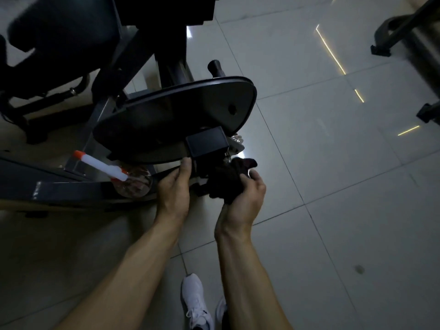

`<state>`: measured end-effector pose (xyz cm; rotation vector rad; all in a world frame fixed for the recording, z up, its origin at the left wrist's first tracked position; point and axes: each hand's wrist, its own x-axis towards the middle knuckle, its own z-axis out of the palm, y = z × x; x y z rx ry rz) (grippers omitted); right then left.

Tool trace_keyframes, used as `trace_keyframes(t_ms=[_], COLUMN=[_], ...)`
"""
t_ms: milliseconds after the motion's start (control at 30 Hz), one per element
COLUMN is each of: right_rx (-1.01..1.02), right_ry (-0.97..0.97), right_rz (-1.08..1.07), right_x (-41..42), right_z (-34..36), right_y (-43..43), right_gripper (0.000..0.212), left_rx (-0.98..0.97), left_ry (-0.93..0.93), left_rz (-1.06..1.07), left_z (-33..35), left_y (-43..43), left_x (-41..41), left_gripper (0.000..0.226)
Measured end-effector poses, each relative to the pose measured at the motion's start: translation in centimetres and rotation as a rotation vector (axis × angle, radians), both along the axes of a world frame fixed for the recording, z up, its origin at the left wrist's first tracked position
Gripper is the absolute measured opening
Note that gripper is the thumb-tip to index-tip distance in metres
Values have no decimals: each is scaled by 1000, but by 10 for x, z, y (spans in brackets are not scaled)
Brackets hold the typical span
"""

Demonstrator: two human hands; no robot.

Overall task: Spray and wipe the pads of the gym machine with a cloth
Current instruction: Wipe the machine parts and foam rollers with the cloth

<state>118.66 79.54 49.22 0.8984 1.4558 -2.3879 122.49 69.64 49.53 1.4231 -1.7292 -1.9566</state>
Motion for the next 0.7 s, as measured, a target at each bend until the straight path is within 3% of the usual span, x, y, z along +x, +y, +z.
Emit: trace_keyframes(t_ms=[67,133,200,267,333,400,467,533,600,633,700], right_rx=[243,507,720,827,902,785,497,222,145,218,482], right_ry=[166,334,434,491,598,627,427,30,-156,-67,296], right_rz=[151,303,471,584,641,659,623,498,459,476,569], right_x=[5,15,19,12,-3,-10,-10,-12,-12,-11,-6], right_z=[3,-9,-32,-45,-46,-42,-35,-28,-21,-18,-15], right_y=[-16,-19,-11,-2,7,10,11,9,6,7,8], right_gripper=[36,44,52,56,55,45,33,33,33,30,32], left_rx=[143,416,729,862,832,643,420,194,81,112,404], left_ry=[-130,-217,-155,-25,44,-9,-54,-105,-157,-161,-97], left_rz=[111,116,62,122,238,300,297,235,210,251,370], left_z=[-8,-8,2,13,15,15,13,8,2,0,-1], left_y=[4,8,12,15,24,35,45,55,61,61,56], left_x=[4,7,4,-3,-17,-26,-30,-29,-27,-26,-29], left_gripper=[25,24,33,32,22,18,24,22,21,20,19])
